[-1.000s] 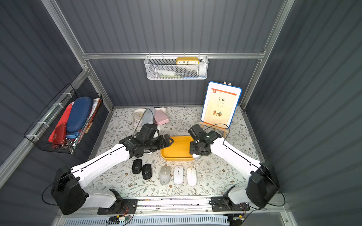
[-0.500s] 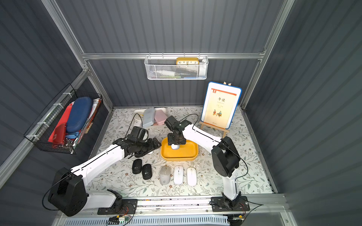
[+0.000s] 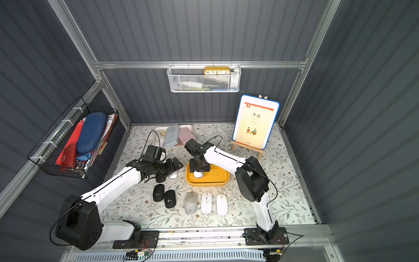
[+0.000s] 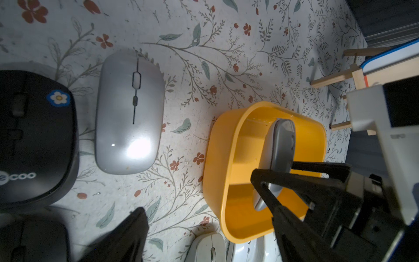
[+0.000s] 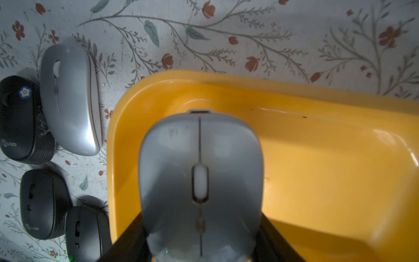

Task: Put the mouse in the storage box
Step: Place the mouse in the storage box.

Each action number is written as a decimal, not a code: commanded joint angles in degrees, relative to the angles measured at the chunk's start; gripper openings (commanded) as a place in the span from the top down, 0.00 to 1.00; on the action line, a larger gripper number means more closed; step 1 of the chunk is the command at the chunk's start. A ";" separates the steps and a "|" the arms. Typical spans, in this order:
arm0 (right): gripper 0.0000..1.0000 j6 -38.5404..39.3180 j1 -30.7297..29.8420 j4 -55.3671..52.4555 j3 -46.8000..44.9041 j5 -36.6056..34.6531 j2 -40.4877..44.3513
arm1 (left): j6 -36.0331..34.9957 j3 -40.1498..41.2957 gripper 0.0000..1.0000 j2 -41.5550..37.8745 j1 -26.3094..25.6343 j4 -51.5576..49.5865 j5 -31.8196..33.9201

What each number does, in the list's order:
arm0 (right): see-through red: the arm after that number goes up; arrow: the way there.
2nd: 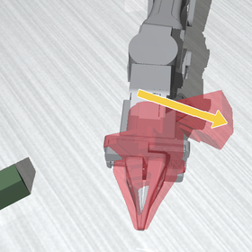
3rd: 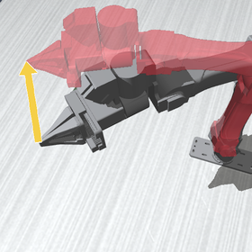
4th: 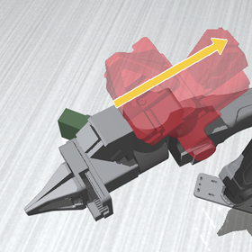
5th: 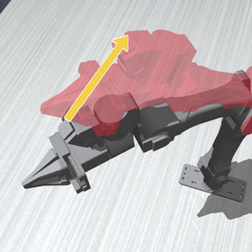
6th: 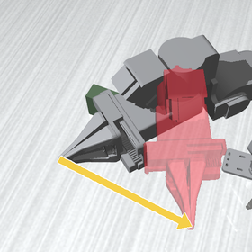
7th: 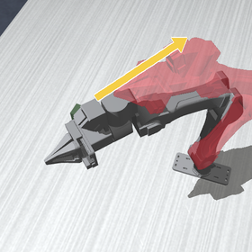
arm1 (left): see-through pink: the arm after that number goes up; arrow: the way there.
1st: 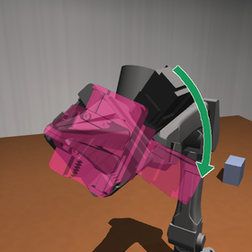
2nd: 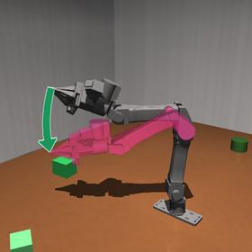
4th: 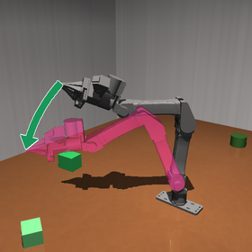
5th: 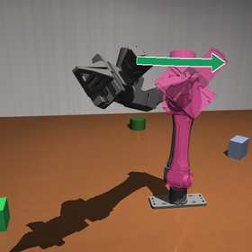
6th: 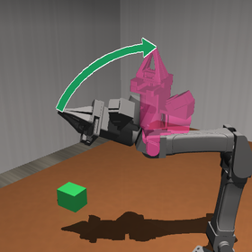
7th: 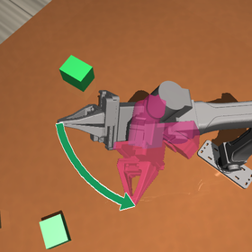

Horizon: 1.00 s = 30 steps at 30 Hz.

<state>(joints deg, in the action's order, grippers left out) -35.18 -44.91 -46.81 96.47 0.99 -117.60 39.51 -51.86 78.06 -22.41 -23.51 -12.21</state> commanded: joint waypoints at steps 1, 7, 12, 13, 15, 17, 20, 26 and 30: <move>0.45 -2.91 -0.10 -1.31 1.34 0.75 -1.79 | -2.81 0.64 0.10 -1.26 0.09 0.83 -1.82; 0.45 -4.46 -0.38 -1.23 1.07 1.69 -3.15 | -3.99 0.57 0.10 -3.16 0.10 0.14 -2.37; 0.45 -4.74 -0.36 -2.55 3.28 0.37 -5.43 | -4.83 2.14 0.10 -2.80 0.09 1.90 -4.40; 0.44 -4.82 -0.36 -2.24 3.42 0.30 -5.57 | -5.06 2.68 0.10 -2.58 0.05 2.19 -5.95; 0.44 -4.81 -0.36 -2.40 4.17 0.58 -6.55 | -3.50 4.29 0.09 -2.61 0.09 3.69 -6.06; 0.44 -4.72 -0.36 -3.06 5.34 0.85 -7.56 | -2.10 6.28 0.09 -2.83 0.09 6.28 -7.92; 0.44 -4.61 -0.37 -3.17 5.66 0.59 -8.25 | -1.53 6.98 0.09 -2.31 0.09 7.10 -7.95; 0.42 -5.20 -0.37 -2.29 5.80 0.68 -9.20 | -1.81 6.71 0.10 -3.17 0.09 6.66 -7.93; 0.42 -5.89 -0.36 -1.94 6.13 1.97 -10.60 | -1.20 6.40 0.09 -3.85 0.09 6.90 -8.35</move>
<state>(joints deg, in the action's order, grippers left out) -40.03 -45.06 -48.12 101.06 2.46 -126.21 37.45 -45.06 75.77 -22.41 -17.52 -19.35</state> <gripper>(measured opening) 0.625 0.908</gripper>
